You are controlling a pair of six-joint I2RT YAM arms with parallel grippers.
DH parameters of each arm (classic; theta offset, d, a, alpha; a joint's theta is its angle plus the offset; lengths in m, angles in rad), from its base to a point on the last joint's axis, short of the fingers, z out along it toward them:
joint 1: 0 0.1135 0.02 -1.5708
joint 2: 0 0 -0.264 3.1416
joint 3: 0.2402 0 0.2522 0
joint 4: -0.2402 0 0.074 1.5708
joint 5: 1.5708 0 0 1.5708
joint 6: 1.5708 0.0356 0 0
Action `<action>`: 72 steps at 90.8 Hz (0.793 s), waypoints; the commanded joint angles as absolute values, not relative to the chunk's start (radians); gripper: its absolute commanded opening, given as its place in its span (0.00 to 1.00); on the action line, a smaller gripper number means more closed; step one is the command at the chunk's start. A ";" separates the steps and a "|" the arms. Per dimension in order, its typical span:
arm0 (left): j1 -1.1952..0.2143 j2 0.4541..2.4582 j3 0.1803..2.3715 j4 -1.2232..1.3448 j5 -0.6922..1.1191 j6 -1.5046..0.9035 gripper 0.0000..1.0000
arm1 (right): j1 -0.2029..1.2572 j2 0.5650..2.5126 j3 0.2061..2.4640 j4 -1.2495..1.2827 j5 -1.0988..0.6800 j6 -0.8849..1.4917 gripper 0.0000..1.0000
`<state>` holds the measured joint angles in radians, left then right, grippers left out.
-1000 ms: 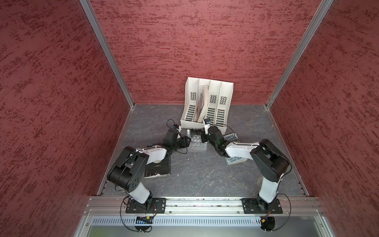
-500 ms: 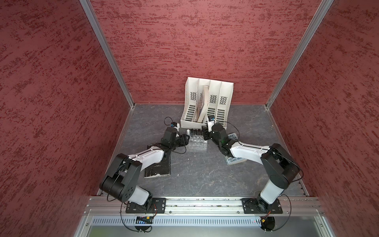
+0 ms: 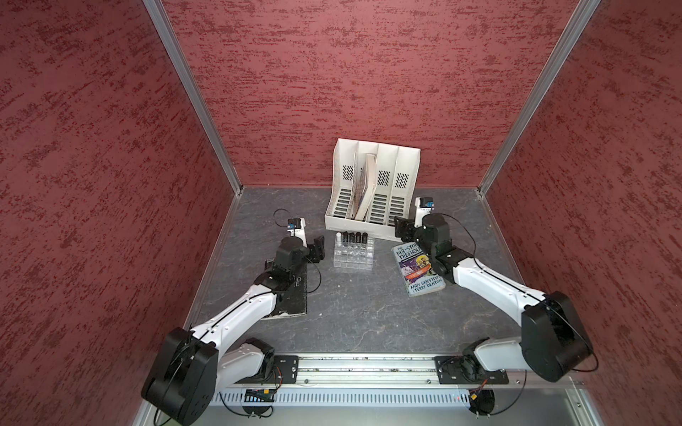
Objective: Arrange the lipsticks in the organizer
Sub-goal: Reset both arms
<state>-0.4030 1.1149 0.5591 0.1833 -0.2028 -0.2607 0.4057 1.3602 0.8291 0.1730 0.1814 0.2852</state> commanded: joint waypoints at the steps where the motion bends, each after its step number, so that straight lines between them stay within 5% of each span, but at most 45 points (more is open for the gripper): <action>1: -0.331 1.084 0.559 0.170 -0.370 -0.180 0.77 | 0.331 1.306 0.773 0.157 0.311 0.229 0.90; 21: -0.222 0.991 0.438 0.280 -0.504 -0.129 0.79 | 0.170 1.274 0.656 0.235 0.584 0.133 0.98; 50: -0.040 1.101 0.296 0.581 -0.371 -0.106 0.80 | 0.158 1.363 0.480 0.621 0.488 -0.002 0.99; 60: 0.025 1.250 0.255 0.832 -0.266 -0.116 0.81 | 0.155 1.402 0.440 0.733 0.429 -0.035 0.99; 72: 0.038 1.421 0.353 0.838 -0.098 -0.049 0.81 | 0.144 1.497 0.396 0.887 0.397 -0.039 0.99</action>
